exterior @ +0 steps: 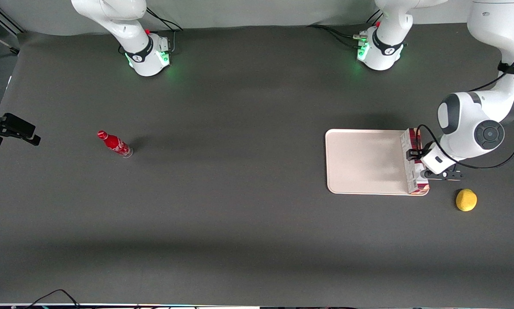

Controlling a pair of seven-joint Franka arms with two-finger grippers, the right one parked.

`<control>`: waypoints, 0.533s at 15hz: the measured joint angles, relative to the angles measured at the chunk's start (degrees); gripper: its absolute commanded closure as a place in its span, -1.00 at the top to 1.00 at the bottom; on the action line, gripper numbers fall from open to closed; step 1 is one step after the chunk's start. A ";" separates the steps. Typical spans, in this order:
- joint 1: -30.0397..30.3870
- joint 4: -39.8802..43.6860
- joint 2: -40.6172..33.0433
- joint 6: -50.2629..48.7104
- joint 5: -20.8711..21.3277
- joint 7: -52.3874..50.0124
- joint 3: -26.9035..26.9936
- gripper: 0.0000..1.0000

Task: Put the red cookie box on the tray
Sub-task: 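Lower the cookie box onto the tray and open the left gripper, then raise the open left gripper away from the tray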

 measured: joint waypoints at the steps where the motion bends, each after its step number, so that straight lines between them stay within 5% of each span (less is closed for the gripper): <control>1: 0.00 1.02 -0.36 -1.59 0.00 0.00 -0.02 1.00; 8: -0.13 22.69 -7.10 -29.49 -0.27 -0.05 -1.77 1.00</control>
